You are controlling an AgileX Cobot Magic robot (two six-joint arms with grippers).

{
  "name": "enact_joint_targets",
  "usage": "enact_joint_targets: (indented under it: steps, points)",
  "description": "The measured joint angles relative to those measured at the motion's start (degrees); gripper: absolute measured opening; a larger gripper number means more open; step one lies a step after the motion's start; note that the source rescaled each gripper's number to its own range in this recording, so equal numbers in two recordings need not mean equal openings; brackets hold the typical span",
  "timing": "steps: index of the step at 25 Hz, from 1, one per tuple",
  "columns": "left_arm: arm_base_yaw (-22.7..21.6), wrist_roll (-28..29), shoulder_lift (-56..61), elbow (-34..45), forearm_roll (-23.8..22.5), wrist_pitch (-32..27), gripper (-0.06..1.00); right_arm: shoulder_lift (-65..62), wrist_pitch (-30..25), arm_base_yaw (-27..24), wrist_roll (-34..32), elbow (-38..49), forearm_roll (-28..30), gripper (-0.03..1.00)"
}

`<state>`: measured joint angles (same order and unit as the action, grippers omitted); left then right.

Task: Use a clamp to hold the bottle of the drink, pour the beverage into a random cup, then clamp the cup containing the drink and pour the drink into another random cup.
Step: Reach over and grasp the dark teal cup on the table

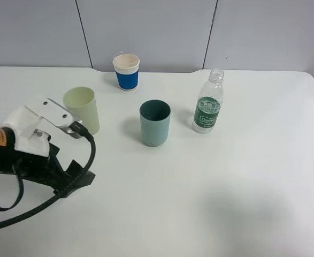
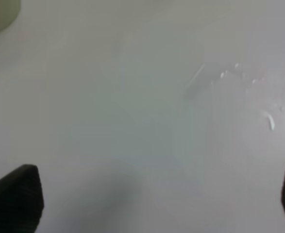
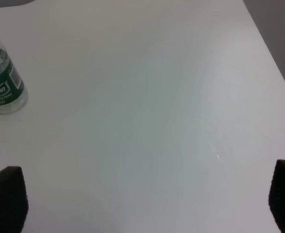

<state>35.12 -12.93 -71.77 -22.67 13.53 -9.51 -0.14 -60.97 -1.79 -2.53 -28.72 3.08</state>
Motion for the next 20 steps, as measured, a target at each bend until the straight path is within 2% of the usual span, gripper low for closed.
enact_joint_targets:
  steps: [8, 14, 17, 20]
  points:
    - [3.28, -0.92, -10.56, 0.02, 0.17, 18.52, 1.0, 0.0, 0.0, 0.0, 0.0, 0.0, 0.0, 1.0]
    - [5.58, -1.04, -16.32, 0.07, 0.95, 29.12, 1.0, 0.0, 0.0, 0.0, 0.0, 0.0, 0.0, 1.0]
    - [7.22, -1.04, -18.89, 0.07, 4.66, 32.94, 1.0, 0.0, 0.0, 0.0, 0.0, 0.0, 0.0, 1.0]
    - [9.36, -1.09, -20.94, 0.07, 11.18, 35.64, 1.0, 0.0, 0.0, 0.0, 0.0, 0.0, 0.0, 1.0]
